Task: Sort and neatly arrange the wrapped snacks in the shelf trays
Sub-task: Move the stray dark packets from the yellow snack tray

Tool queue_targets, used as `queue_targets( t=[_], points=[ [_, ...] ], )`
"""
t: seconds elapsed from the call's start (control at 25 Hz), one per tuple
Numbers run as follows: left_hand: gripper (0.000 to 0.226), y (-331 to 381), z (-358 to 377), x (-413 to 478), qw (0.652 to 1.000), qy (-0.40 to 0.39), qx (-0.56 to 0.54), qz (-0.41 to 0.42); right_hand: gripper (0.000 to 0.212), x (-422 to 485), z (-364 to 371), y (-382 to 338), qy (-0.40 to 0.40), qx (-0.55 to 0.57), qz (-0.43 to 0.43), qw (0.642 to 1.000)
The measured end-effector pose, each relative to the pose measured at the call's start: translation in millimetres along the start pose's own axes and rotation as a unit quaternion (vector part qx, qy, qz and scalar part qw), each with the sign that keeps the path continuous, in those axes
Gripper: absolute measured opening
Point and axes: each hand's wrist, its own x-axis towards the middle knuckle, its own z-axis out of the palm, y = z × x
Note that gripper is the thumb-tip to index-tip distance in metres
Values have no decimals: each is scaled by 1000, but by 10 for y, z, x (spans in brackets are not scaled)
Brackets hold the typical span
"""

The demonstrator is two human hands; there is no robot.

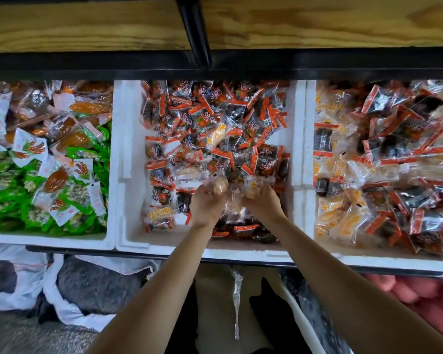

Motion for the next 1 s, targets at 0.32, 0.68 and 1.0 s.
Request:
queue_targets(
  t=[0.32,0.68,1.0],
  points=[
    [14,535,571,-499,989,-54,-47,128,21,-402,-1186,-3,39,118,-75,989],
    [29,869,1756,-720,955,-170,119,210,45,-267,-2275,750,190,21,31,981],
    [29,725,1590,-742,904,-155,201,345,49,-579,-2095,681,146,-170,-112,968]
  ],
)
